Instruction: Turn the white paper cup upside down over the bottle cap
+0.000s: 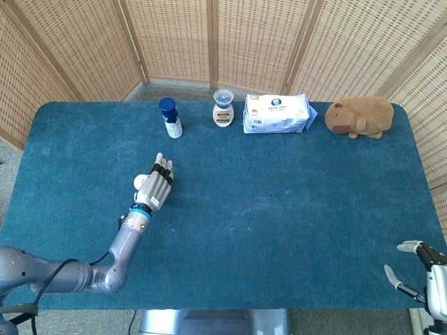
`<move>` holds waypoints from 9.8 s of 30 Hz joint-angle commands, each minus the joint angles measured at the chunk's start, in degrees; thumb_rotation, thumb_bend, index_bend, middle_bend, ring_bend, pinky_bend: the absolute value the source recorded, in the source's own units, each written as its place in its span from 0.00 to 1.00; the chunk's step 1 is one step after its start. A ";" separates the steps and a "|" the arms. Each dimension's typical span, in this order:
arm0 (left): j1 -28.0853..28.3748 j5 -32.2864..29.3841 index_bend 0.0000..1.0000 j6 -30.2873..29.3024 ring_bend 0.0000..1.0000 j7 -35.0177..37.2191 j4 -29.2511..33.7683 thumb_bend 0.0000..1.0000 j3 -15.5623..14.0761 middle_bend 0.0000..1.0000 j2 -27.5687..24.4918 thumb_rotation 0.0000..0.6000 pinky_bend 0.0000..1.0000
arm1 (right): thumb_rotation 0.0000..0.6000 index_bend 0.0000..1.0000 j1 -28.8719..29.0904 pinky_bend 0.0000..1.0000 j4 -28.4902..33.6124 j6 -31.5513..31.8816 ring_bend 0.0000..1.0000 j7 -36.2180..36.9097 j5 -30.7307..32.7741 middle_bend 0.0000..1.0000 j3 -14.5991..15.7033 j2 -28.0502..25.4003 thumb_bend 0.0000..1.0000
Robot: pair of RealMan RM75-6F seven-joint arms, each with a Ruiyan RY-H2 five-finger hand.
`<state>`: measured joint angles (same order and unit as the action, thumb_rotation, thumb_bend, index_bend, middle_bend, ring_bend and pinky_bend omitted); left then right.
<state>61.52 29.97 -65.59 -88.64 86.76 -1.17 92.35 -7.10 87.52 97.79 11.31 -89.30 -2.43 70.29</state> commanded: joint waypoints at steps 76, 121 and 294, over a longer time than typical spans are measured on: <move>-7.46 16.02 0.23 21.69 0.00 62.12 -17.09 0.21 8.46 0.00 -2.04 1.00 0.02 | 0.70 0.40 0.08 0.39 3.91 -0.59 0.39 -6.67 -0.60 0.37 0.25 0.03 0.32; -14.80 37.94 0.46 6.72 0.00 64.06 -13.11 0.21 2.22 0.02 -11.17 1.00 0.02 | 0.70 0.40 0.90 0.40 5.54 -1.15 0.39 -8.79 -2.84 0.37 0.45 0.94 0.32; -63.77 62.38 0.16 -31.33 0.00 87.88 16.35 0.13 -5.82 0.10 -31.69 1.00 0.09 | 0.70 0.40 4.41 0.37 11.00 -4.82 0.39 -12.23 -5.73 0.37 1.62 -2.55 0.32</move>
<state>-2.14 92.19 -97.00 -0.91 102.94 -6.92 60.60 -2.69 98.58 92.95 -0.97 -95.04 -0.84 67.71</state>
